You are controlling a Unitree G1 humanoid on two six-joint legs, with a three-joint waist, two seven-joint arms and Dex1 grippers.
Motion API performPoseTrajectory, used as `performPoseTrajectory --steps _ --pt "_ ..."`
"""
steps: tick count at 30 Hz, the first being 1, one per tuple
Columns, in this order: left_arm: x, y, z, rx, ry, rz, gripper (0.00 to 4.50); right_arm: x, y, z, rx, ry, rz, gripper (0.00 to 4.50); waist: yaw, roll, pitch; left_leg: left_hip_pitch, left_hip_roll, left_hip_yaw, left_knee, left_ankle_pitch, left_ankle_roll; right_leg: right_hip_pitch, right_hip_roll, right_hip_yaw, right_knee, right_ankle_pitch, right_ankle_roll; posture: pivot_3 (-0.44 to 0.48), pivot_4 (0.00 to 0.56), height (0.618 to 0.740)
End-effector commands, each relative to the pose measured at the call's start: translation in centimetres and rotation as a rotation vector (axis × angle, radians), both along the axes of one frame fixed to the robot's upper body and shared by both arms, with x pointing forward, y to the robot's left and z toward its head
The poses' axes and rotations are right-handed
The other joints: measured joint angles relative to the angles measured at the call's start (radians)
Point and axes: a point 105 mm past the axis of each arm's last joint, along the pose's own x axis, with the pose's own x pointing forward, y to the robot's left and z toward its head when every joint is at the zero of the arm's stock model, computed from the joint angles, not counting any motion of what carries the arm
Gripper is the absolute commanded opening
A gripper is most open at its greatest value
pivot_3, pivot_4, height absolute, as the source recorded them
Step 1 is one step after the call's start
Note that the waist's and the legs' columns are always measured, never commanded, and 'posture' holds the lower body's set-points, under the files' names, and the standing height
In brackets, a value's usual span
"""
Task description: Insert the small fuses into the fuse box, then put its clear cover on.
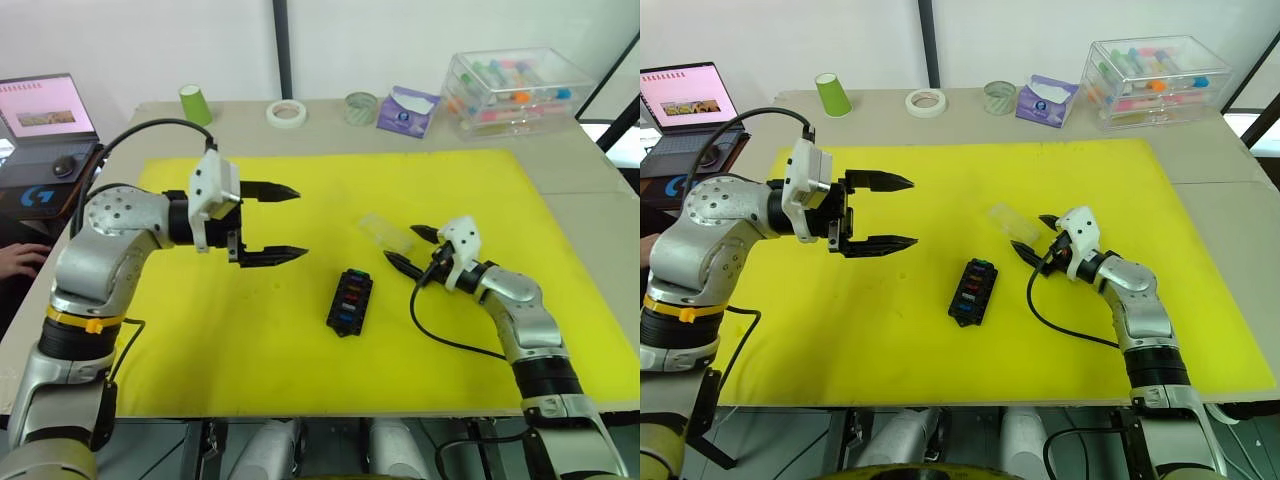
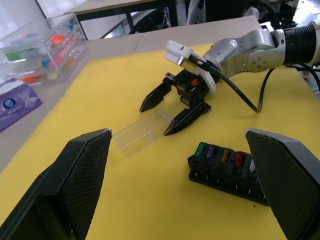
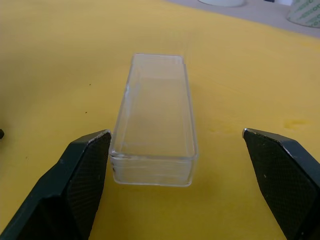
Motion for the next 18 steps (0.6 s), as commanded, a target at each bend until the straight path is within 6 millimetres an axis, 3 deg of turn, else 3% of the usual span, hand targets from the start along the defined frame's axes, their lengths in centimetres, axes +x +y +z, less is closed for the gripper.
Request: performPoseTrajectory --steps 1,8,14,18 --pt "-0.4 -0.1 1.2 -0.006 -0.043 -0.008 4.50 0.1 0.7 0.1 0.003 -0.017 0.023 4.05 0.000 0.000 0.000 0.000 0.000 0.000 0.000 0.000 0.000 0.000 0.000 0.000 0.000 0.000 0.000 0.000 0.150 0.740" --pt "-0.4 0.0 1.1 0.003 -0.037 -0.010 4.50 -0.3 1.0 -0.2 0.002 -0.006 0.039 1.85 -0.001 0.000 0.000 0.000 0.000 0.000 0.000 0.000 0.000 0.000 0.000 0.000 0.000 0.000 0.000 0.000 0.150 0.740" --pt "-1.1 0.4 0.1 0.009 0.007 0.003 4.50 -0.7 1.1 0.9 0.040 -0.031 0.042 1.86 -0.002 0.001 0.000 0.000 0.000 0.000 0.000 0.000 0.000 0.000 0.000 0.000 0.000 0.000 0.000 0.000 0.150 0.740" --pt "-2.4 0.6 -1.3 -0.015 0.054 0.037 4.50 -1.1 1.3 2.9 0.071 -0.084 0.039 1.86 -0.001 0.001 0.000 0.000 0.000 0.000 -0.001 0.000 0.000 -0.001 0.000 0.001 0.000 0.000 0.000 0.000 0.150 0.740"
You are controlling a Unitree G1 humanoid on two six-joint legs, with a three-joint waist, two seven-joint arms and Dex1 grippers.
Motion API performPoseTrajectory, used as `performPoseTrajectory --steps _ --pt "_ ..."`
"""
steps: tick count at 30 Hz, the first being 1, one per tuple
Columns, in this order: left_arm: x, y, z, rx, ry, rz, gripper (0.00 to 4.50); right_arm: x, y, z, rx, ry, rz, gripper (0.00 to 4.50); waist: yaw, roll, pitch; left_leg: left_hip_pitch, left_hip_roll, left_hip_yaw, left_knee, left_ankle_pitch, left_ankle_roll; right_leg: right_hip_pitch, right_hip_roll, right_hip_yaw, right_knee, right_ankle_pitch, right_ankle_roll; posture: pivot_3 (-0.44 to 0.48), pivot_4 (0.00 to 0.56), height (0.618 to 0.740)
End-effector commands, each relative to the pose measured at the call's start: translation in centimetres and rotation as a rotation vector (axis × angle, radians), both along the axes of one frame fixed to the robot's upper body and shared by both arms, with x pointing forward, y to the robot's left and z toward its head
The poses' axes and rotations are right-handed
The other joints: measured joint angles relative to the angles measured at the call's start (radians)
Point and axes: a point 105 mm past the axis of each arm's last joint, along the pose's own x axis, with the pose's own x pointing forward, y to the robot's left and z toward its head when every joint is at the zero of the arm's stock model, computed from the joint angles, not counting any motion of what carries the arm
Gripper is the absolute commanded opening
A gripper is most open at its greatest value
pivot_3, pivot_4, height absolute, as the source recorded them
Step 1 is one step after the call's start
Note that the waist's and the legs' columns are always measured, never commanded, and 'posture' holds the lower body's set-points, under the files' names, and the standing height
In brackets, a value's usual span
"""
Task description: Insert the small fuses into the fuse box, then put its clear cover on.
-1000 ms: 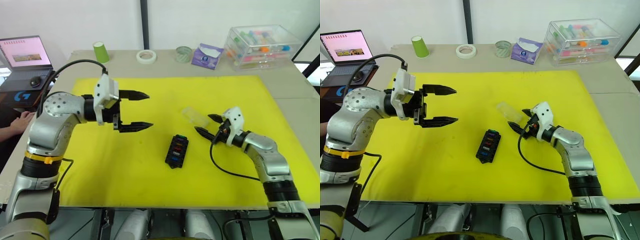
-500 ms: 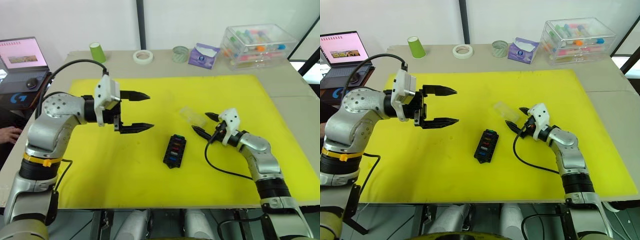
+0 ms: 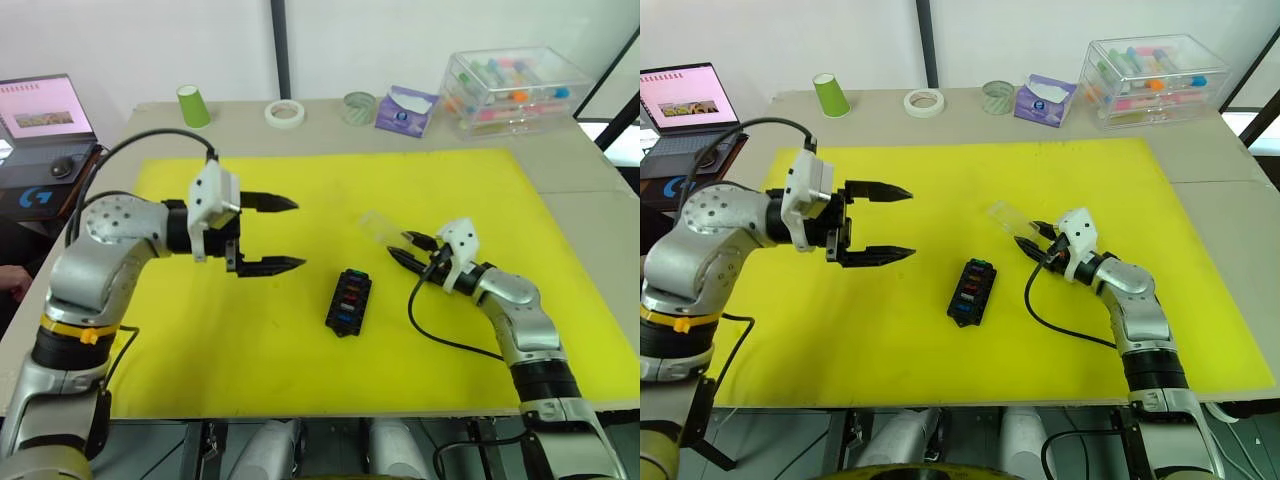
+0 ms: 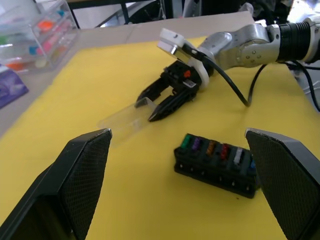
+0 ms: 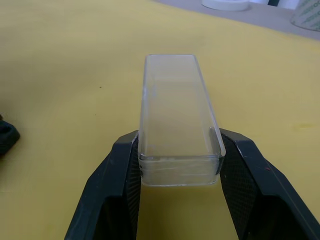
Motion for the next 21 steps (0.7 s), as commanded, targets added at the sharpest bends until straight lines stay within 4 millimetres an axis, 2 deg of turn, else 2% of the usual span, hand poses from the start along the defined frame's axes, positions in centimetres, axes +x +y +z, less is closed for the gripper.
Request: performPoseTrajectory --steps 1,4,10,15,21 --pt "-1.7 0.2 -0.5 -0.033 -0.014 0.040 4.50 -0.5 0.7 3.7 0.041 -0.113 0.011 1.86 0.001 0.000 0.000 0.000 0.000 0.000 0.000 0.000 0.000 0.000 0.000 0.000 0.000 0.000 0.000 0.000 0.150 0.740" --pt "-3.5 -0.3 -3.7 -0.060 0.028 0.115 4.50 -1.3 1.9 6.4 0.004 -0.197 0.027 1.86 -0.001 0.002 -0.001 0.001 0.000 0.002 -0.002 0.000 0.000 -0.001 0.000 0.002 -0.001 0.000 0.000 0.000 0.150 0.740" --pt "-3.9 -1.7 -7.8 -0.064 0.085 0.190 4.50 -2.3 3.7 10.7 0.026 -0.278 0.068 1.86 0.030 0.002 -0.001 0.001 0.000 0.001 -0.001 0.001 -0.002 0.000 0.000 0.002 -0.001 0.002 -0.003 0.000 0.150 0.740" --pt "-3.8 -2.6 -10.1 -0.014 0.066 0.162 4.50 -3.4 4.9 11.2 -0.002 -0.262 0.144 1.86 0.029 0.002 0.000 0.001 0.000 0.002 -0.002 0.001 -0.001 0.001 0.000 0.002 -0.002 0.002 -0.003 0.000 0.150 0.740" --pt "-2.6 -3.5 -11.3 -0.025 0.068 0.176 4.50 -3.2 4.8 11.8 -0.013 -0.274 0.129 1.86 0.028 0.002 -0.001 0.001 0.001 0.002 -0.002 0.001 -0.001 0.000 0.000 0.002 -0.002 0.002 -0.003 0.000 0.150 0.740"
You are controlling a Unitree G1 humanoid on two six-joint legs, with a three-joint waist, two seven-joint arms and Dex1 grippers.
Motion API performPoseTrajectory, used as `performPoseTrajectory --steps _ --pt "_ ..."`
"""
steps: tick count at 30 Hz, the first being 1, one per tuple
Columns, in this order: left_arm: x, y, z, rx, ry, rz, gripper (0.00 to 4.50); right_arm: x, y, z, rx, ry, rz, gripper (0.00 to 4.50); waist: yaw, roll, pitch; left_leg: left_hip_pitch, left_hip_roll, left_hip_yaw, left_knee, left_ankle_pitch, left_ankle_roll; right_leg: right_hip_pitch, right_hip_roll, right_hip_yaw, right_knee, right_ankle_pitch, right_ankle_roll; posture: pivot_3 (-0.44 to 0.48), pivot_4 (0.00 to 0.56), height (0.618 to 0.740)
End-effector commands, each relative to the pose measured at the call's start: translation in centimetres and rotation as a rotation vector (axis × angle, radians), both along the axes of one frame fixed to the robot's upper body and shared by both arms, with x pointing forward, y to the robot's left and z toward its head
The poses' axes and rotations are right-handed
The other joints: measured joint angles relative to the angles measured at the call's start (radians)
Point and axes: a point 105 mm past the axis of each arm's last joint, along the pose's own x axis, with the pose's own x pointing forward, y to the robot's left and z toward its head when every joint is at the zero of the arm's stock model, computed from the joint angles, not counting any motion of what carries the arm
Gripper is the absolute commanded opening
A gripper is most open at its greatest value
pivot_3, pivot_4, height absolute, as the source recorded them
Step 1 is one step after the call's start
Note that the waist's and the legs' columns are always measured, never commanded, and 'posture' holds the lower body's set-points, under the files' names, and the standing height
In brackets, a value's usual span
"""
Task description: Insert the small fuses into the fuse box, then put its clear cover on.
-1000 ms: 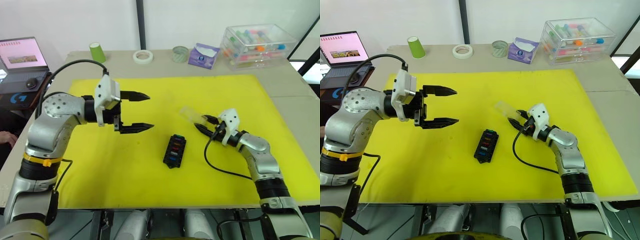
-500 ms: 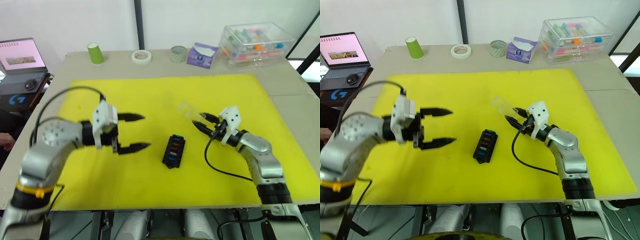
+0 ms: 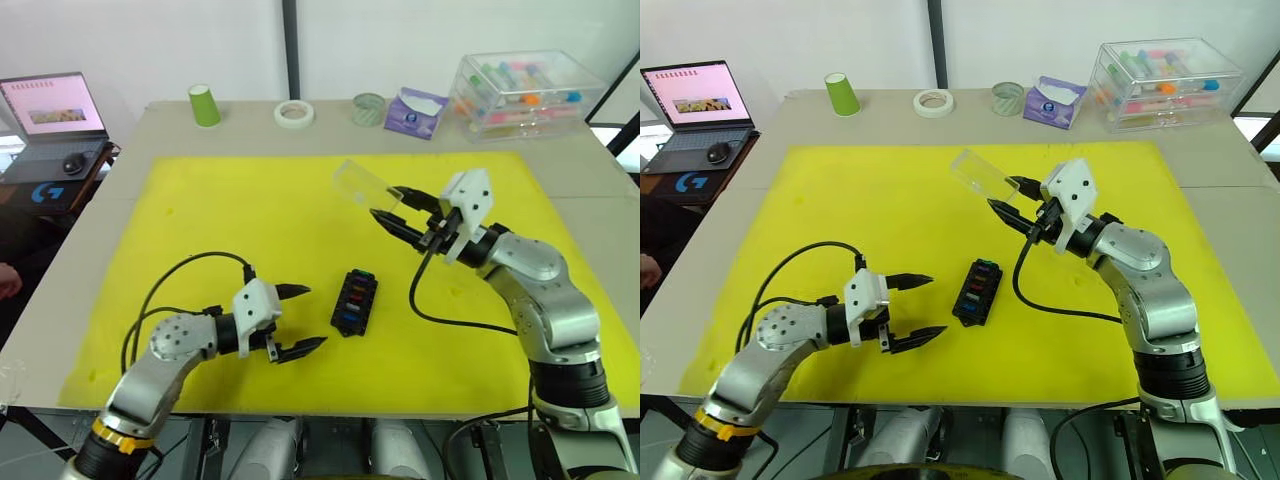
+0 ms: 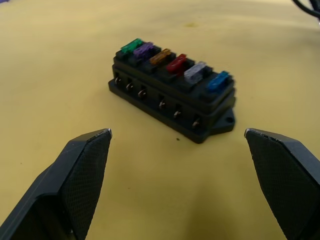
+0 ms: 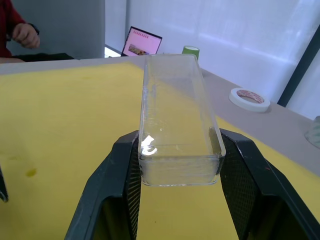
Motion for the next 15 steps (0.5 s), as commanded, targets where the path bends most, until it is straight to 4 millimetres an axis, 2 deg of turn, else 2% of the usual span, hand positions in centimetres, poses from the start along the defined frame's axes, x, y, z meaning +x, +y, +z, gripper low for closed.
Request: performPoseTrajectory --steps 1,6,10,15 --pt "0.4 -0.7 -0.1 0.006 -0.043 -0.013 4.50 -0.5 0.2 1.8 0.001 -0.073 0.010 1.86 -0.001 0.000 0.000 0.000 0.000 0.000 0.000 0.000 0.000 0.000 0.000 0.000 0.000 0.000 0.000 0.000 0.150 0.740" --pt "1.4 -1.2 -1.2 0.047 -0.044 -0.028 4.50 -0.3 -0.6 1.5 -0.003 -0.069 -0.018 1.86 0.000 0.000 0.000 0.000 0.000 0.000 0.000 0.000 0.000 0.000 0.000 0.000 0.000 0.000 0.000 0.000 0.150 0.740" --pt "2.5 -0.9 -0.8 0.060 -0.074 -0.008 4.50 -0.3 -0.9 1.7 -0.003 -0.077 -0.028 1.86 0.000 0.000 0.000 0.000 0.000 0.000 0.000 0.000 0.000 0.000 0.000 0.000 0.000 0.000 0.000 0.000 0.150 0.740" --pt "5.4 -0.7 0.2 0.002 -0.096 0.122 4.50 -0.1 -1.1 1.8 0.002 -0.079 -0.047 1.86 0.001 0.000 0.000 0.000 0.000 0.000 0.001 0.000 0.000 0.000 0.000 0.000 0.000 0.000 0.001 0.000 0.150 0.740"
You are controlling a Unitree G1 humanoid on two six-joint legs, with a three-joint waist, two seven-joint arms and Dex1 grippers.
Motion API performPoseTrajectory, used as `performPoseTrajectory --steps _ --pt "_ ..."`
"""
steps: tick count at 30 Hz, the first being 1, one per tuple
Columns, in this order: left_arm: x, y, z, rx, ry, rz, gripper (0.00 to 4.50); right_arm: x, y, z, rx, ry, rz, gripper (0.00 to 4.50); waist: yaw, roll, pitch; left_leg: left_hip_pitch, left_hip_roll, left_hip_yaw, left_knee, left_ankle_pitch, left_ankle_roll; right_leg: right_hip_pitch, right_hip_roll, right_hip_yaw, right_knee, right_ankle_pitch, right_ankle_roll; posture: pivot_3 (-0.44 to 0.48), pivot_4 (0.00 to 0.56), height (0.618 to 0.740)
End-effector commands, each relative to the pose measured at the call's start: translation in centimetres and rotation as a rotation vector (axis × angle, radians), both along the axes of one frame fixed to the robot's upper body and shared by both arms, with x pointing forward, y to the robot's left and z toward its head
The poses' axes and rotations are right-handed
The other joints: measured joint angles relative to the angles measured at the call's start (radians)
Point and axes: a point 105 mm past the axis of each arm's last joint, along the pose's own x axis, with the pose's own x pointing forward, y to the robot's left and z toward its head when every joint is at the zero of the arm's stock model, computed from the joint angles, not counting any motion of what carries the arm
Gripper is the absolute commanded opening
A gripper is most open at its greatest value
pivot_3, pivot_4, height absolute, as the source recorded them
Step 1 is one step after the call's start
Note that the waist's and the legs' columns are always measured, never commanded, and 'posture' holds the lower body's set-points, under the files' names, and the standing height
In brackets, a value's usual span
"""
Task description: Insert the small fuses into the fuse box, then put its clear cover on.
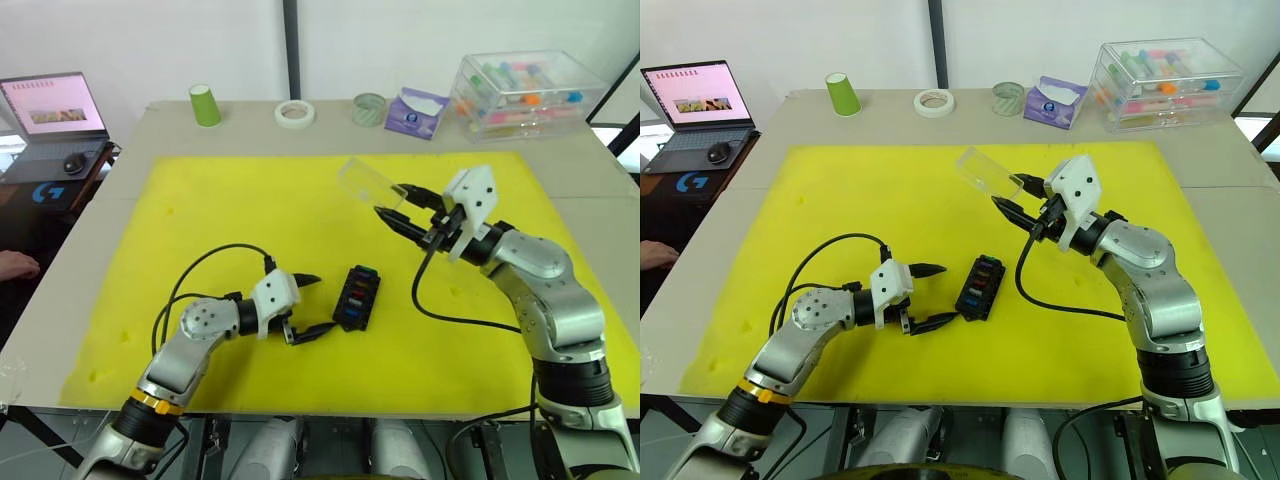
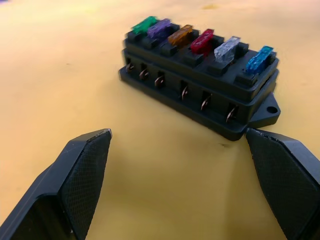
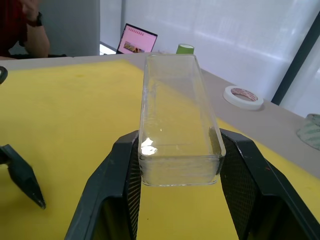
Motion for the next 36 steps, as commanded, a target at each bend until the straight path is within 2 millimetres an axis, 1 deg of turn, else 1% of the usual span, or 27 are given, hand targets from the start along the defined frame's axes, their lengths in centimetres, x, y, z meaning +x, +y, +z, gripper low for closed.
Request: performPoseTrajectory --steps 1,4,6,12,15,20,24,26,30,32,36 --pt "1.9 0.5 1.0 -0.018 -0.040 0.088 4.50 -0.2 -0.6 1.5 0.008 -0.064 -0.023 1.86 -0.002 0.000 0.000 0.000 0.000 0.000 0.000 0.000 0.000 0.000 0.000 0.000 0.000 0.000 0.000 0.000 0.150 0.740" --pt "2.5 0.5 1.4 -0.024 -0.056 0.106 4.50 -0.3 -0.7 1.5 0.006 -0.062 -0.027 1.86 -0.003 0.000 0.000 0.000 0.000 0.000 0.000 0.000 0.000 -0.001 0.000 0.000 0.000 0.000 0.000 0.000 0.150 0.740" --pt "2.5 0.7 1.5 -0.030 -0.056 0.112 4.50 -0.3 -0.8 1.6 0.005 -0.062 -0.036 1.86 -0.003 0.000 0.000 0.000 0.000 0.000 0.000 0.000 0.000 -0.001 0.000 0.000 0.000 0.000 0.000 0.000 0.150 0.740" --pt "-1.0 0.6 2.2 -0.110 0.050 -0.029 4.50 -0.3 -1.6 1.3 -0.008 -0.038 -0.053 1.86 -0.004 0.000 0.000 0.000 0.000 0.000 -0.001 0.000 0.000 -0.001 0.000 0.000 0.000 0.000 0.000 0.000 0.150 0.740" --pt "-1.6 0.3 2.3 -0.112 0.072 -0.040 4.50 -0.4 -1.7 1.2 -0.017 -0.025 -0.043 1.86 0.000 0.000 0.000 0.000 0.000 0.000 0.000 0.000 0.000 -0.001 0.000 0.000 0.000 0.000 0.000 0.000 0.150 0.740" --pt "-1.6 -1.3 1.7 -0.110 0.091 -0.003 4.50 -0.5 -1.8 1.3 -0.025 -0.020 -0.041 1.86 -0.001 0.000 0.000 0.000 0.000 0.000 0.000 0.000 0.000 0.000 0.000 0.000 0.000 0.000 0.000 0.000 0.150 0.740" --pt "-2.0 -2.5 1.5 -0.113 0.107 -0.003 4.50 -0.5 -1.8 1.5 -0.027 -0.020 -0.037 1.86 -0.002 0.000 0.000 0.000 0.000 0.000 0.000 0.000 0.000 0.000 0.000 0.000 0.000 0.000 0.000 0.000 0.150 0.740" --pt "-1.7 -2.9 1.4 -0.106 0.102 0.021 4.50 -0.5 -1.8 1.7 -0.028 -0.021 -0.038 1.86 -0.001 0.000 0.000 0.000 0.000 0.000 0.000 0.000 0.000 0.000 0.000 0.000 0.000 0.000 0.000 0.000 0.150 0.740" --pt "-1.0 -3.5 0.4 -0.065 0.099 0.083 4.50 -0.6 -1.9 1.9 -0.033 -0.024 -0.041 1.86 -0.001 0.000 0.000 0.000 0.000 0.000 0.000 0.000 0.000 0.000 0.000 0.000 0.000 0.000 0.000 0.000 0.150 0.740" --pt "-1.2 -4.2 -0.3 -0.059 0.135 0.092 4.50 -0.8 -1.9 2.0 -0.020 -0.019 -0.032 1.86 -0.001 0.000 0.000 0.000 0.000 0.000 0.000 0.000 0.000 0.000 0.000 0.000 0.000 0.000 0.000 0.000 0.150 0.740" --pt "-0.5 -4.8 -0.6 -0.053 0.148 0.152 4.50 -0.8 -1.9 2.2 -0.014 -0.019 -0.033 1.86 0.003 0.000 0.000 0.000 0.000 0.000 0.000 0.000 0.000 0.000 0.000 0.000 0.000 0.000 0.000 0.000 0.150 0.740"
